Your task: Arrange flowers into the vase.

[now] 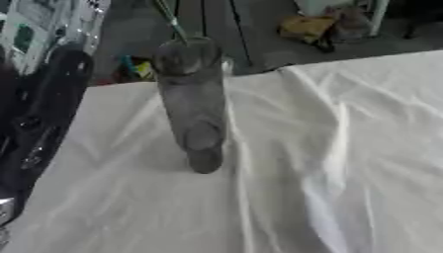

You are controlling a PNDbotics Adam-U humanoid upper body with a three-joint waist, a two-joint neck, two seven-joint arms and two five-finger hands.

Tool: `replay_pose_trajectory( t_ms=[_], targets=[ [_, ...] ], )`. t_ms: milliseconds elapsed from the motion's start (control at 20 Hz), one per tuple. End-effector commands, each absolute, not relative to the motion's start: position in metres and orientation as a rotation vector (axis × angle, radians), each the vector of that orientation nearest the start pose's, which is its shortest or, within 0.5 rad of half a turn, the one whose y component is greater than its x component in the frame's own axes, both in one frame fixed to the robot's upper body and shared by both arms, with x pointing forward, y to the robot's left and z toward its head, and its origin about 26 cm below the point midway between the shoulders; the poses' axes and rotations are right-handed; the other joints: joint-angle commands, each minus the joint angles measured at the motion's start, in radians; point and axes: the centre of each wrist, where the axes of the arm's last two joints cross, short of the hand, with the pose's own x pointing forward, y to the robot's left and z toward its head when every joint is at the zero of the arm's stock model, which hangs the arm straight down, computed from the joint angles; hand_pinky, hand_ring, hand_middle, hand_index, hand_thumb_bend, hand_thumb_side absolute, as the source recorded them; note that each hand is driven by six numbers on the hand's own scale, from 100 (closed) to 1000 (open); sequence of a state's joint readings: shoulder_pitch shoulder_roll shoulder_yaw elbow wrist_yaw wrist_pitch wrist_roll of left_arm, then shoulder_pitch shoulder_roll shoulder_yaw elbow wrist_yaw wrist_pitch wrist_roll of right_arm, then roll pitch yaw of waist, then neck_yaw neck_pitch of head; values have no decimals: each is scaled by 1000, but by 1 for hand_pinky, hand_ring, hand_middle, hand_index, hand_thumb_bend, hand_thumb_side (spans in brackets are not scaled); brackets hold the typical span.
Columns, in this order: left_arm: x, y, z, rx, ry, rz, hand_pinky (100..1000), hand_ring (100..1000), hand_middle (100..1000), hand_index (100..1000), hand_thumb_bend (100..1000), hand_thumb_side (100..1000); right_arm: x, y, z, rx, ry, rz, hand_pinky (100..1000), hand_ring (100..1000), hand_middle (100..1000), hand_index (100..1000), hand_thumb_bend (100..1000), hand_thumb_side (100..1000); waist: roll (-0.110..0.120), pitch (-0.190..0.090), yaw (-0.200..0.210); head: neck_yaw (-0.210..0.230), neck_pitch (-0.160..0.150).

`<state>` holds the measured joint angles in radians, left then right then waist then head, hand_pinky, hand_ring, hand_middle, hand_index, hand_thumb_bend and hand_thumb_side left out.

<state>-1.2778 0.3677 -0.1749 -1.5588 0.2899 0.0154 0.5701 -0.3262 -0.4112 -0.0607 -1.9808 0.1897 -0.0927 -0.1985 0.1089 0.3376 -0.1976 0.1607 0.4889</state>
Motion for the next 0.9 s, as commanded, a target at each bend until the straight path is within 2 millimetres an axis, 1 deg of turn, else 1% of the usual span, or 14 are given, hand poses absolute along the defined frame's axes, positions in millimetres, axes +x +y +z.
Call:
replay_pose_trajectory(
  t_ms=[50, 500, 900],
  targets=[
    [349, 134, 441, 200, 3541, -134, 100, 100, 100, 241, 173, 911, 300, -286, 228, -589, -2455, 315, 667, 560, 543, 772, 100, 1000, 8, -5, -1, 0, -6],
    [354, 132, 434, 208, 3561, -124, 100, 100, 100, 241, 162, 926, 300, -286, 229, -590, -2459, 310, 667, 560, 542, 772, 100, 1000, 7, 4, -4, 4, -15],
    [360, 131, 427, 161, 3591, -122, 100, 100, 100, 241, 157, 938, 300, -287, 229, -594, -2461, 306, 667, 559, 541, 772, 100, 1000, 9, 12, -7, 3, -16]
  ],
)
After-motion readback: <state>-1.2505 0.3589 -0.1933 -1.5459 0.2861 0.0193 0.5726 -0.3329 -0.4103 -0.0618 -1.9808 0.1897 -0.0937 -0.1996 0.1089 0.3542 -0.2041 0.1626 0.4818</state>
